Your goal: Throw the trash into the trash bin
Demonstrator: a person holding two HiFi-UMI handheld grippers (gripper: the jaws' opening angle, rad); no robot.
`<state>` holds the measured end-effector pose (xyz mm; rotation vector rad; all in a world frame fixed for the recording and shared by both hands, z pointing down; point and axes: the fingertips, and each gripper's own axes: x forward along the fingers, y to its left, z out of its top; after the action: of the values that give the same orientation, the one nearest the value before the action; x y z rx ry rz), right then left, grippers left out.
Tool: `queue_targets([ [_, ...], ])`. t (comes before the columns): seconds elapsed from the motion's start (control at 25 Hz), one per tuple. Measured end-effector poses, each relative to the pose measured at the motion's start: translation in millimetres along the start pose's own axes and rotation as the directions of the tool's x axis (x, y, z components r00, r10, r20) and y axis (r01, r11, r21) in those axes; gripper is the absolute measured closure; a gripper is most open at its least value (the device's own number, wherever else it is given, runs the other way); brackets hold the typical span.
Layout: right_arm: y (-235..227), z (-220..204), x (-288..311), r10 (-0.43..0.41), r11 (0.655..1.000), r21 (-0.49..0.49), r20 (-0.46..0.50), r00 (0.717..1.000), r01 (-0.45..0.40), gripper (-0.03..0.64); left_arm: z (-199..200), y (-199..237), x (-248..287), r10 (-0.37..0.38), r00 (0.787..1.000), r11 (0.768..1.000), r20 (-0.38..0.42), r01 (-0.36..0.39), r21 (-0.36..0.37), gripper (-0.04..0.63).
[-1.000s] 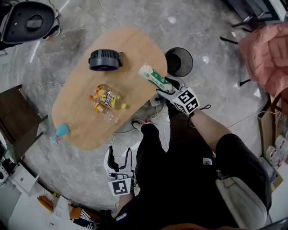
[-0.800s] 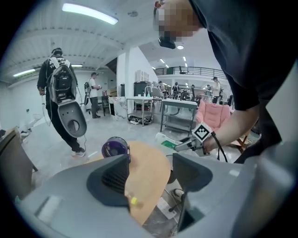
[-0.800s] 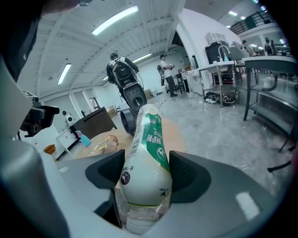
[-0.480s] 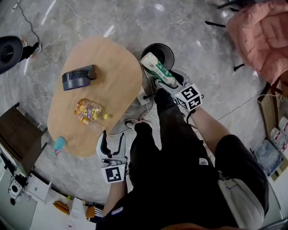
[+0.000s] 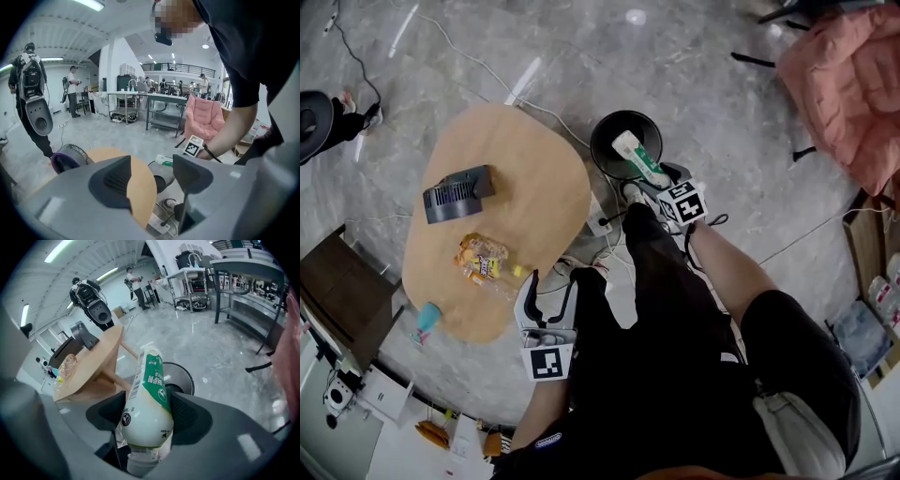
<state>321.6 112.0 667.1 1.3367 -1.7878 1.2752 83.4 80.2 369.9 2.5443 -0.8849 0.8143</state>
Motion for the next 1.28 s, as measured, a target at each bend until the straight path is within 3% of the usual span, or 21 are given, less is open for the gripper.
queue_targets([
  [0.16, -23.9, -9.6, 54.9, -0.051, 0.998, 0.031, -0.109, 0.993, 0.054, 0.29, -29.3, 0.4, -1.5, -0.034, 0.998, 0.999, -0.049, 0.033, -0.03, 0.307],
  [0.36, -44.0, -24.6, 118.7, -0.122, 0.992, -0.001, -0.242, 0.963, 0.125, 0.29, -64.9, 39.1, -20.1, 0.016, 0.995, 0.997, -0.101, -0.024, -0.074, 0.307],
  [0.48, -50.6, -36.9, 148.8, -0.165, 0.986, -0.06, -0.33, 0.929, 0.153, 0.29, -86.4, 54.8, -32.2, 0.029, 0.993, 0.996, -0.117, -0.039, -0.084, 0.307],
  [0.64, -62.9, -55.8, 171.0, -0.258, 0.966, -0.14, -0.477, 0.84, 0.217, 0.29, -109.0, 64.6, -42.3, 0.028, 0.991, 0.995, -0.132, -0.041, -0.095, 0.307],
  [0.68, -63.8, -56.1, 179.3, -0.267, 0.963, -0.159, -0.487, 0.832, 0.217, 0.29, -113.3, 65.9, -43.9, 0.027, 0.991, 0.994, -0.134, -0.04, -0.097, 0.307],
  [0.8, -55.7, -56.1, 211.1, -0.222, 0.973, -0.169, -0.491, 0.843, 0.158, 0.29, -120.7, 67.7, -45.8, 0.018, 0.991, 0.995, -0.133, -0.03, -0.094, 0.307],
  [1.04, -58.4, -55.6, 238.5, -0.259, 0.958, -0.246, -0.514, 0.818, 0.149, 0.288, -134.6, 73.6, -37.5, 0.01, 0.992, 0.997, -0.124, -0.019, -0.079, 0.307],
  [1.2, -57.3, -68.1, 249.4, -0.231, 0.964, -0.235, -0.52, 0.823, 0.121, 0.287, -137.4, 72.0, -31.7, -0.002, 0.994, 0.997, -0.111, -0.007, -0.08, 0.307],
  [1.28, -62.1, -75.2, 249.8, -0.223, 0.967, -0.232, -0.547, 0.807, 0.11, 0.284, -140.9, 69.4, -26.7, -0.018, 0.994, 0.998, -0.109, 0.011, -0.065, 0.307],
])
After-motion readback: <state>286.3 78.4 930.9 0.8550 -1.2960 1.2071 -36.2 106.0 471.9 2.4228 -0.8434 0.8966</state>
